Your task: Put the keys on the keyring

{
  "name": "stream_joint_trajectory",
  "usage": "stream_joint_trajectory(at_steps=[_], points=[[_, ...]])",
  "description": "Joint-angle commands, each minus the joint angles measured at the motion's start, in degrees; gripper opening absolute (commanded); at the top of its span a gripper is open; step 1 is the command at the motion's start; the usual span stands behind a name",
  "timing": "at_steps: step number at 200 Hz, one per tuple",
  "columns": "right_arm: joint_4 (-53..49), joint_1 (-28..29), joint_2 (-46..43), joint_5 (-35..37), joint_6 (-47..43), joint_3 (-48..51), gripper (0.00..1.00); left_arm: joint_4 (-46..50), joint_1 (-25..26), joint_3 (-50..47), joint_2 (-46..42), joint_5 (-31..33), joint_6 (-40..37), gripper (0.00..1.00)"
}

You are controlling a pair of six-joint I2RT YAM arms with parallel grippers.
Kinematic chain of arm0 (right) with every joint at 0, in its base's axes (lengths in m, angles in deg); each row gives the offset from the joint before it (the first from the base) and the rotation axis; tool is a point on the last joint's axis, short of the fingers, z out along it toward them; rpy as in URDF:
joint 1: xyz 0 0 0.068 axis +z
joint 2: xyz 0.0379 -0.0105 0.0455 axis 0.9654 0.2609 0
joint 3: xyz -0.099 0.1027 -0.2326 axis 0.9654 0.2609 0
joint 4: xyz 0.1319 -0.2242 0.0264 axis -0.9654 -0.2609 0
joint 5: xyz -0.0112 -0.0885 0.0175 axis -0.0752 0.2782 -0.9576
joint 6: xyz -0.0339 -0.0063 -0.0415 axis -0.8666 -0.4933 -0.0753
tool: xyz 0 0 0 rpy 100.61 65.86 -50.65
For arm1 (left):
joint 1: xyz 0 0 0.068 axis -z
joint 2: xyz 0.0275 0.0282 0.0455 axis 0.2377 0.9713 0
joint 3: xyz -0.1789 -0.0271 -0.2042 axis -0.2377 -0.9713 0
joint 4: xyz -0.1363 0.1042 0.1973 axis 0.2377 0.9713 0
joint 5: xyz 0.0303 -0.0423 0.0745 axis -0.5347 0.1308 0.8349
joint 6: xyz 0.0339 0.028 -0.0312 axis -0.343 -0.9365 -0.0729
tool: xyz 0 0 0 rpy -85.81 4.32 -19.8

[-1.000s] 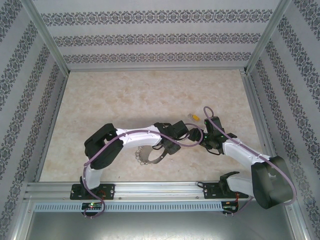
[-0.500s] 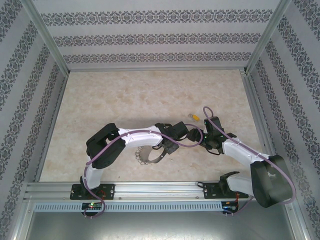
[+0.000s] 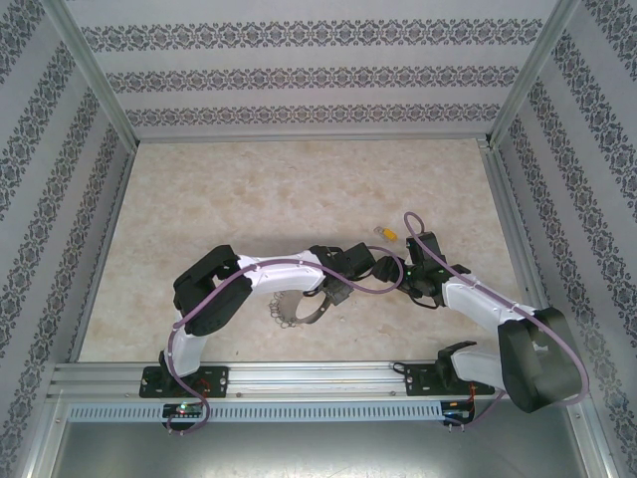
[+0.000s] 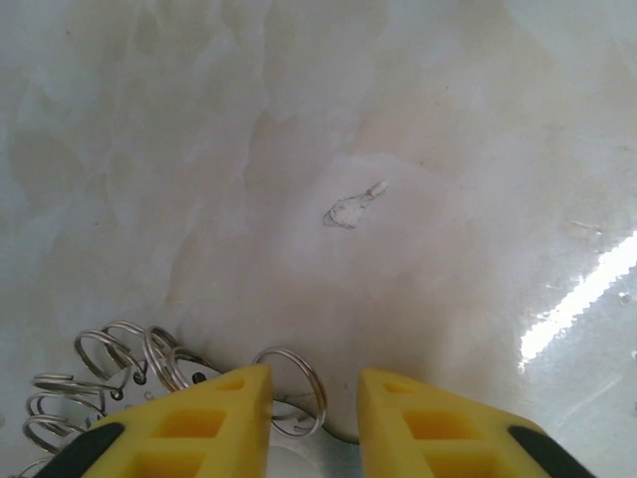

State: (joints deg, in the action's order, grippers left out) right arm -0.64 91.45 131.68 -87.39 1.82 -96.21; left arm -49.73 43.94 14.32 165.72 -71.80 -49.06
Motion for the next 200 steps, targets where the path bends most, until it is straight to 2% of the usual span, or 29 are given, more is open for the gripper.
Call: stream_joint_trajectory(at_steps=[1,102,165,200], points=[[0.34,-0.73,0.38,-0.46,-0.84,-0.07,0.71,-0.16,0.58,1.74,1.67,2.39,0.14,0.26],[-0.5,-0.73,0.29,-1.23,-2.27,-2.15,0.72,-0.32,0.56,1.92,1.16,1.85,-1.19,0.07],[-0.22,-0.72,1.13,-2.43,-2.67,-2.85,0.72,2.4,0.4,3.28,-0.79,-1.84,-3.99,0.0],[-0.02,-0.7,1.32,-2.67,-2.69,-2.64,0.72,5.89,-0.49,5.85,-1.44,-5.34,-4.03,0.0]])
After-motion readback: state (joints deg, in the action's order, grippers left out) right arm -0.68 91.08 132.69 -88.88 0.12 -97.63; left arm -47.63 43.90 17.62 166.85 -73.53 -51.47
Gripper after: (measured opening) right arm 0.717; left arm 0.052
